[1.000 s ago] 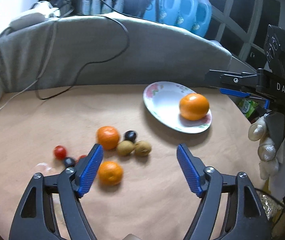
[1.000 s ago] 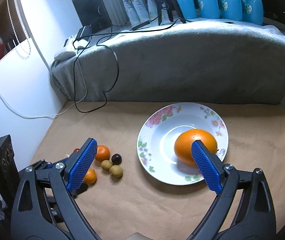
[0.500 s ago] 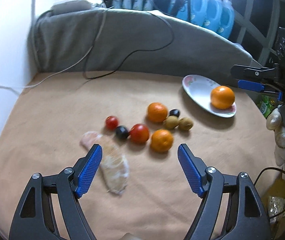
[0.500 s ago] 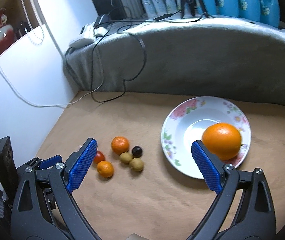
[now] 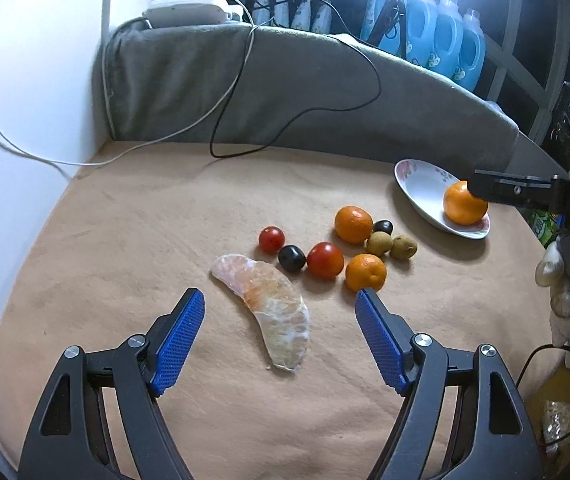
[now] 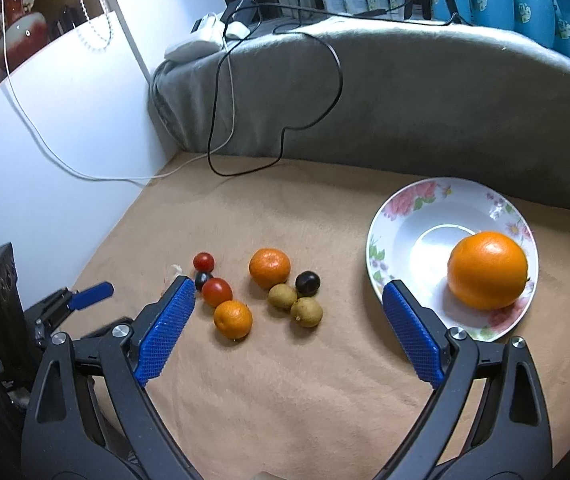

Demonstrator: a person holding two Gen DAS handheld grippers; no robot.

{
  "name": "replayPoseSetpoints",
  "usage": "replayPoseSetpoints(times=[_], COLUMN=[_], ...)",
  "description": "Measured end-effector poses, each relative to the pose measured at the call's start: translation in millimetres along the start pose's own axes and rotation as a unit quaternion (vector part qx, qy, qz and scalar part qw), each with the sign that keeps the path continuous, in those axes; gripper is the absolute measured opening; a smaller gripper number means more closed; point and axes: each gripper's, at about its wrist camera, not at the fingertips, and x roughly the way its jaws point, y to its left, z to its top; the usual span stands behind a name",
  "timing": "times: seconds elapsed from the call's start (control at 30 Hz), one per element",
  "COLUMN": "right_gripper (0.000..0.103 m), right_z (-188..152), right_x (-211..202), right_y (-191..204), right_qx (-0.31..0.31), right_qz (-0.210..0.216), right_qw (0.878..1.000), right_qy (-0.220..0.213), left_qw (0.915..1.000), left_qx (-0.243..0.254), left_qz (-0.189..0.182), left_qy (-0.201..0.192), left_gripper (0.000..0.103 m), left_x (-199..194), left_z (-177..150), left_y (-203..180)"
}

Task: Organize fruits
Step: 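Withdraw the right tool from the plate toward the remaining fruits, then grasp the brown kiwi fruit with the right gripper and lift it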

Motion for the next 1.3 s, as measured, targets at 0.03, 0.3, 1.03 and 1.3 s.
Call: replayPoseSetpoints(times=[0.03, 0.3, 1.03, 1.3], right_gripper=[0.097, 0.084, 0.055, 0.051], right_z=[-1.1, -12.9, -29.4, -29.2], right_x=[2.3, 19.4, 55.5, 60.0], right_y=[0.0, -2.8, -12.8, -12.3], right_qx=[-0.001, 0.000, -0.004, -0.014], right_qz=[0.001, -0.002, -0.012, -0.013], right_qw=[1.000, 1.000, 0.998, 0.997], right_qy=[0.003, 0.024, 0.063, 0.069], left_qw=[1.0000, 1.0000, 0.9988, 0.9971], left_qx=[0.001, 0.001, 0.022, 0.045], left_qz=[-0.001, -0.009, -0.041, -0.056], left_qy=[-0.001, 0.003, 0.017, 0.024], left_gripper=[0.078, 0.077, 0.049, 0.042], left_x=[0.1, 6.6, 36.3, 49.6], left_z=[0.3, -0.4, 11.1, 17.8], left_y=[0.5, 5.2, -4.5, -17.2])
